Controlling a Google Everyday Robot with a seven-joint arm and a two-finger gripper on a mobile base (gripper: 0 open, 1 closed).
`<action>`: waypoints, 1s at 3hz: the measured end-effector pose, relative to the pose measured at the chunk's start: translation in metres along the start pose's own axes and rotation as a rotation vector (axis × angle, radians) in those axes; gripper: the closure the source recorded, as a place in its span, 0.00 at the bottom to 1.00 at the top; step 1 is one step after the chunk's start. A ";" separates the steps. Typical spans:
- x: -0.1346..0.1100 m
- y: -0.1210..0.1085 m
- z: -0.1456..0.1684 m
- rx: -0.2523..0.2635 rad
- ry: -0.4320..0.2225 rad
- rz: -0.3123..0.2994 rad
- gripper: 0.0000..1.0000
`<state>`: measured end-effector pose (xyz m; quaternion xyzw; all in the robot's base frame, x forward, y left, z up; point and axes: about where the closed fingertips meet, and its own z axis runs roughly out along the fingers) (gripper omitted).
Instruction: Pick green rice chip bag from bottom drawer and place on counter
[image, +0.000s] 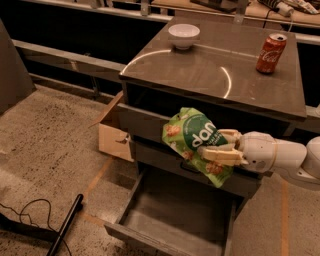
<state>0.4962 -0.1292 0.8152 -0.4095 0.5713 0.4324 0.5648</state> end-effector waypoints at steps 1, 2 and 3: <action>-0.025 -0.021 -0.003 0.022 0.042 -0.028 1.00; -0.054 -0.048 -0.004 0.054 0.078 -0.075 1.00; -0.075 -0.072 -0.004 0.124 0.095 -0.108 1.00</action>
Offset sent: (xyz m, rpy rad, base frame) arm 0.0808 -0.0364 0.0859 -0.1592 -0.0898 -0.1030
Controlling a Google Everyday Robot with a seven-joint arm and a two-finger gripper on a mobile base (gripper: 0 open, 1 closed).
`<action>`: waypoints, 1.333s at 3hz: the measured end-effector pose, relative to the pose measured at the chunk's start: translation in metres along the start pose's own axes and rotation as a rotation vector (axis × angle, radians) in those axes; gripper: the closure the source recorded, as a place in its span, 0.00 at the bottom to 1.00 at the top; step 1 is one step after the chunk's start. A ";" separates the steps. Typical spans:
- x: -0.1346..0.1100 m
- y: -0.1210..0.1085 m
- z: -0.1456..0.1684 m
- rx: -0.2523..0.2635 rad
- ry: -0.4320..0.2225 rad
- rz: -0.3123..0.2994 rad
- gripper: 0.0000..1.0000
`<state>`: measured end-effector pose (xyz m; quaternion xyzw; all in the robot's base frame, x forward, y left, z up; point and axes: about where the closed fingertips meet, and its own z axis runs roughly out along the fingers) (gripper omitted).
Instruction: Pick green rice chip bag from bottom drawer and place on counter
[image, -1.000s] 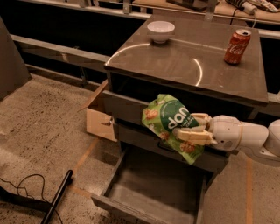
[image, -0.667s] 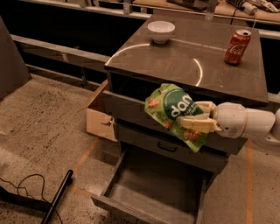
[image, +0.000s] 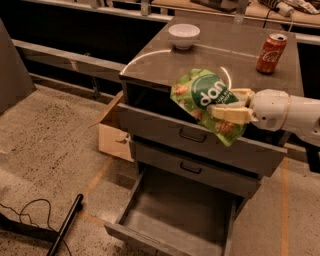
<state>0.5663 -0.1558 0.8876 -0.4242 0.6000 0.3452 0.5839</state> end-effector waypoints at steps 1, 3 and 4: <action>-0.022 -0.039 -0.001 0.120 0.011 -0.014 1.00; -0.033 -0.102 0.020 0.238 0.036 -0.047 1.00; -0.037 -0.133 0.031 0.277 0.047 -0.075 1.00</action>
Offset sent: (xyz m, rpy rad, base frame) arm 0.0974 -0.0258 0.0399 -0.0463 -0.0370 -0.2835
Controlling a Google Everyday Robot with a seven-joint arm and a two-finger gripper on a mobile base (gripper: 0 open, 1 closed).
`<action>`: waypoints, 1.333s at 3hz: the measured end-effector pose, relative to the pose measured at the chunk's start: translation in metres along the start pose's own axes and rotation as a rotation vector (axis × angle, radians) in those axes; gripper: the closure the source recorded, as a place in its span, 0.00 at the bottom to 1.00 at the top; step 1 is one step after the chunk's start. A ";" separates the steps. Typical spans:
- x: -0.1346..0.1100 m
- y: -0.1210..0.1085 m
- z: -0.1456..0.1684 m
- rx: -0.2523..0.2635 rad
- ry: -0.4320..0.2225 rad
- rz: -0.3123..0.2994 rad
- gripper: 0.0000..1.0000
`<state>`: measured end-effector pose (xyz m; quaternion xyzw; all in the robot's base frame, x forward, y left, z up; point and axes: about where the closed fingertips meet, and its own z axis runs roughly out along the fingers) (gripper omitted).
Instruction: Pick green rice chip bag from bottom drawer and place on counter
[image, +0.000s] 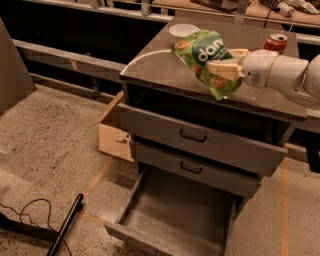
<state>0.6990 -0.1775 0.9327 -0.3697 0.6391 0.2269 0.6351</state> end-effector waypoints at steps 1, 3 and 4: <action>0.005 -0.021 0.020 0.037 0.006 -0.014 0.83; 0.022 -0.043 0.063 0.075 0.050 -0.037 0.28; 0.030 -0.048 0.069 0.085 0.086 -0.054 0.05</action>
Offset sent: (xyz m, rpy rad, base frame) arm 0.0804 0.0101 -0.0165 -0.0376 -0.0203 -0.0969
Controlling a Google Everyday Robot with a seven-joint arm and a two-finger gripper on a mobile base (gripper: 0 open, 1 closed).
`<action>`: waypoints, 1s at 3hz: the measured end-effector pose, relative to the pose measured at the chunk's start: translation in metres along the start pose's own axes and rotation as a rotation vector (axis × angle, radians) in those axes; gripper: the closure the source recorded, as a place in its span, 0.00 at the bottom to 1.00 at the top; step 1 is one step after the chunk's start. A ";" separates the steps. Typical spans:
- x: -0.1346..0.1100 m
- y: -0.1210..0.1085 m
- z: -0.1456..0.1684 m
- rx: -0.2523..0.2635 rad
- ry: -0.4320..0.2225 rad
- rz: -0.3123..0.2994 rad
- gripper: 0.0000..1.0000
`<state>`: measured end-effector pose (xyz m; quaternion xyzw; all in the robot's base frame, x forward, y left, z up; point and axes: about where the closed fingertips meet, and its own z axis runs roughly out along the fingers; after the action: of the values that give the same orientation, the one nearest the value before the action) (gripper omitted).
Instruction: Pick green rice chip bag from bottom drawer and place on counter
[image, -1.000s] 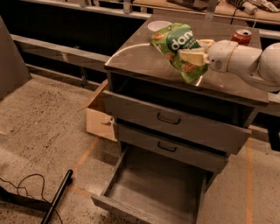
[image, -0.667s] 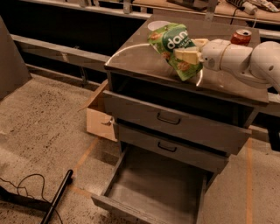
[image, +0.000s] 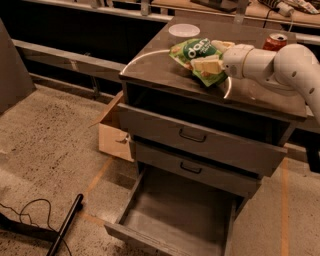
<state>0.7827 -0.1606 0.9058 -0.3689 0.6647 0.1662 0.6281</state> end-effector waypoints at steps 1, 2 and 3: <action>0.006 0.000 -0.006 0.002 0.036 -0.005 0.00; 0.001 0.005 -0.034 0.021 0.048 0.000 0.00; -0.001 0.007 -0.085 0.075 0.081 0.008 0.00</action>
Offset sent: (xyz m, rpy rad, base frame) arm -0.0679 -0.0561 0.0093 -0.0363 0.0441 -0.0795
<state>0.7174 -0.2139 0.9184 -0.3490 0.6968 0.1288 0.6133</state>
